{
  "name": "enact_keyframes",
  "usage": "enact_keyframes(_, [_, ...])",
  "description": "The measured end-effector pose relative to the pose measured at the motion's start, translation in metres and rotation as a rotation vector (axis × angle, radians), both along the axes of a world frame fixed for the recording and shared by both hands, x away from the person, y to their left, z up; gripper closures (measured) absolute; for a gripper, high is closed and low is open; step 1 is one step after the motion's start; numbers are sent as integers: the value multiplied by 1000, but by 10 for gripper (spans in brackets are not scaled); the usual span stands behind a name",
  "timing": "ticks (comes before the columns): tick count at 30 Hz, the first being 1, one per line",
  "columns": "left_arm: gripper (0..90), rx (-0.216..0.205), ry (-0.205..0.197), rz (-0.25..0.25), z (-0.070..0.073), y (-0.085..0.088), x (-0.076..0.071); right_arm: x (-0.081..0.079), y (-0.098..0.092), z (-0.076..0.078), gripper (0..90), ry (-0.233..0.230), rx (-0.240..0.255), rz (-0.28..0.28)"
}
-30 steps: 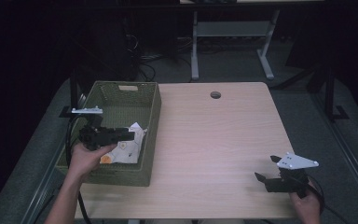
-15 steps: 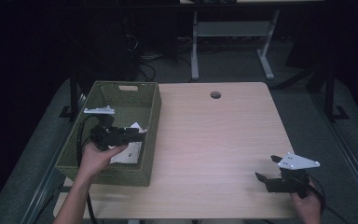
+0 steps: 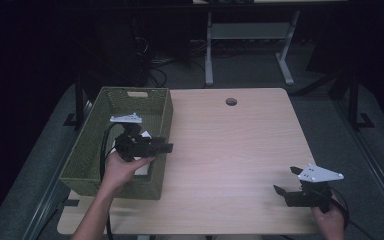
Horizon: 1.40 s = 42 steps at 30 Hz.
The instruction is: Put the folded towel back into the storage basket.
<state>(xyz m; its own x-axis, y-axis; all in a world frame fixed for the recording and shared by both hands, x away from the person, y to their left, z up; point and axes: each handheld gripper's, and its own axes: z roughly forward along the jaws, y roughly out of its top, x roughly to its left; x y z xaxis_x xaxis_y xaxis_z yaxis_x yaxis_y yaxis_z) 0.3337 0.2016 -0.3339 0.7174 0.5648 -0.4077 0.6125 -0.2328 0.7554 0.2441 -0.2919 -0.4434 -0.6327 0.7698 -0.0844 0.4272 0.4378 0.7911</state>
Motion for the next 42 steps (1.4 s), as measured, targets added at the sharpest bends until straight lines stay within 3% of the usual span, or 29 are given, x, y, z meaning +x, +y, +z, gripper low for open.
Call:
enact_keyframes(27, [446,58,-52,-80,-11,-93,-2,0,-2,0,137,-1,11,5])
enact_keyframes(42, [434,73,-58,-123,-27,-129,-7,1,-5,-1,138,3,14,-2])
